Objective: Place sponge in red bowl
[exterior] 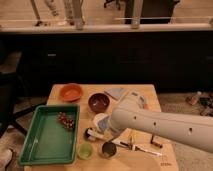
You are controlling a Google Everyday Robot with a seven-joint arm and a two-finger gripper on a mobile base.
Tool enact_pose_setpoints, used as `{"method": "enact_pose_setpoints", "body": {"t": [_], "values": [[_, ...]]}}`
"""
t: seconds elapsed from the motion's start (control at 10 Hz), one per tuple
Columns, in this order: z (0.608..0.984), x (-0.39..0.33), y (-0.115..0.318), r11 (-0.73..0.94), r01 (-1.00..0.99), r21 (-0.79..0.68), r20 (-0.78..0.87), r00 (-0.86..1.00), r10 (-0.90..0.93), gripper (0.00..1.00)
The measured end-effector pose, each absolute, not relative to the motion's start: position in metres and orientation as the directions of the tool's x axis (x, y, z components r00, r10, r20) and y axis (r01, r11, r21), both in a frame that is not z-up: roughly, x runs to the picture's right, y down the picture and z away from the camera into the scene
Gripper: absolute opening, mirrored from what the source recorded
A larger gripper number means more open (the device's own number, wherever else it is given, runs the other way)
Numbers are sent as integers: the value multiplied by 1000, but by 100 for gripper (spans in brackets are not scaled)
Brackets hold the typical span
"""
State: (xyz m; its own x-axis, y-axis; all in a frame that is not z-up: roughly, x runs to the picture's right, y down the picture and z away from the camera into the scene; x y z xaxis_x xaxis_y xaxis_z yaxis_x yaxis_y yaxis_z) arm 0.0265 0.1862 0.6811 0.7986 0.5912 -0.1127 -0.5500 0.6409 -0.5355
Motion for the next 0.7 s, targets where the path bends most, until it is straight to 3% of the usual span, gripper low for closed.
{"method": "enact_pose_setpoints", "body": {"t": [0.7], "values": [[695, 24, 156, 579, -477, -661, 73, 727, 683, 0]]}}
